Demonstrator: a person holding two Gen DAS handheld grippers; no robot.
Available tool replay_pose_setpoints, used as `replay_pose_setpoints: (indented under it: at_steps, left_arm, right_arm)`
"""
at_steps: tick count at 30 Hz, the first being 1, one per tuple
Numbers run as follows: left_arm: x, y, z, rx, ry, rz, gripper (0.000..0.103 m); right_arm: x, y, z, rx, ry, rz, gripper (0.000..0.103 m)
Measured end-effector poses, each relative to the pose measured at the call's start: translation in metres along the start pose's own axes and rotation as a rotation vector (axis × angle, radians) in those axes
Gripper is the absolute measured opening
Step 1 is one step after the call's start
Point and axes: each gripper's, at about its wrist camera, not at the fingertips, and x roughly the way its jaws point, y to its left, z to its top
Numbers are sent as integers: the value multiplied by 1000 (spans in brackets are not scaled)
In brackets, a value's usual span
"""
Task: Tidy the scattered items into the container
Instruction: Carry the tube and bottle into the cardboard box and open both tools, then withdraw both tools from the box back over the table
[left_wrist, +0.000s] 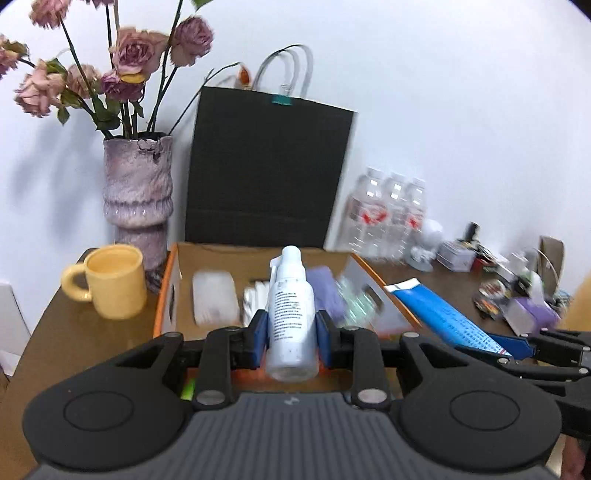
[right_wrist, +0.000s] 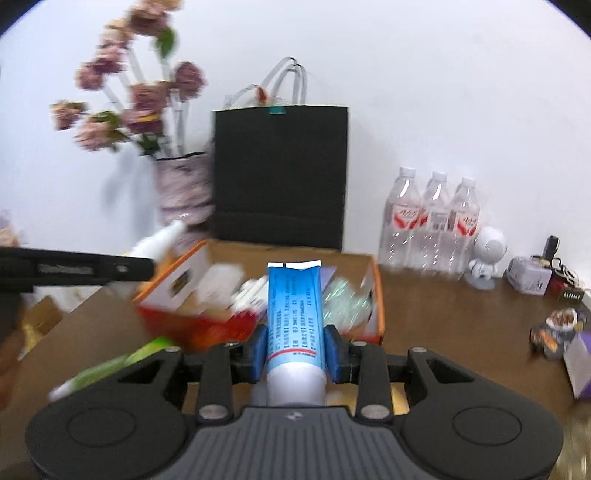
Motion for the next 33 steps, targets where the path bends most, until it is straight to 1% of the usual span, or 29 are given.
replay_pose_setpoints:
  at_steps: [3, 5, 6, 8, 9, 10, 13, 16, 17, 18, 19, 20, 21, 22, 24, 27, 33]
  left_arm:
    - [56, 12, 27, 17, 49, 50, 28]
    - [102, 25, 37, 13, 103, 83, 28]
    - [123, 31, 40, -2, 134, 90, 28]
    - [159, 44, 43, -58, 207, 72, 28]
    - [174, 47, 44, -68, 232, 64, 28]
    - [188, 48, 44, -71, 252, 65, 28]
    - [220, 43, 46, -57, 283, 108, 28]
    - [242, 42, 45, -74, 333, 115, 29]
    - [247, 43, 43, -79, 352, 115, 30]
    - [249, 43, 42, -82, 366, 115, 31]
    - [249, 45, 41, -88, 368, 113, 36]
    - [245, 47, 41, -95, 353, 111, 51]
    - [240, 49, 41, -99, 340, 110, 58]
    - [236, 51, 42, -102, 327, 110, 62]
    - [228, 54, 46, -102, 323, 120, 62]
    - [213, 57, 52, -118, 337, 137, 62]
    - [176, 48, 57, -97, 367, 171, 62]
  right_arm:
    - [61, -12, 30, 26, 50, -40, 31]
    - [101, -22, 43, 57, 93, -76, 31]
    - [121, -27, 50, 71, 115, -93, 31]
    - [157, -40, 59, 87, 160, -113, 31]
    - [174, -45, 62, 96, 184, -119, 31]
    - [191, -50, 64, 104, 208, -125, 31]
    - [230, -55, 63, 103, 268, -144, 31]
    - [254, -59, 59, 133, 335, -129, 32]
    - [260, -60, 58, 144, 355, -126, 32]
    - [260, -61, 57, 152, 353, -136, 32]
    - [257, -62, 57, 155, 346, -142, 36]
    - [253, -62, 57, 158, 338, -146, 47]
    - [247, -63, 59, 158, 327, -137, 52]
    - [241, -64, 62, 161, 324, -127, 59]
    - [228, -66, 69, 166, 321, -109, 61]
    - [214, -67, 76, 161, 365, -92, 61]
    - [186, -60, 79, 126, 435, -67, 61]
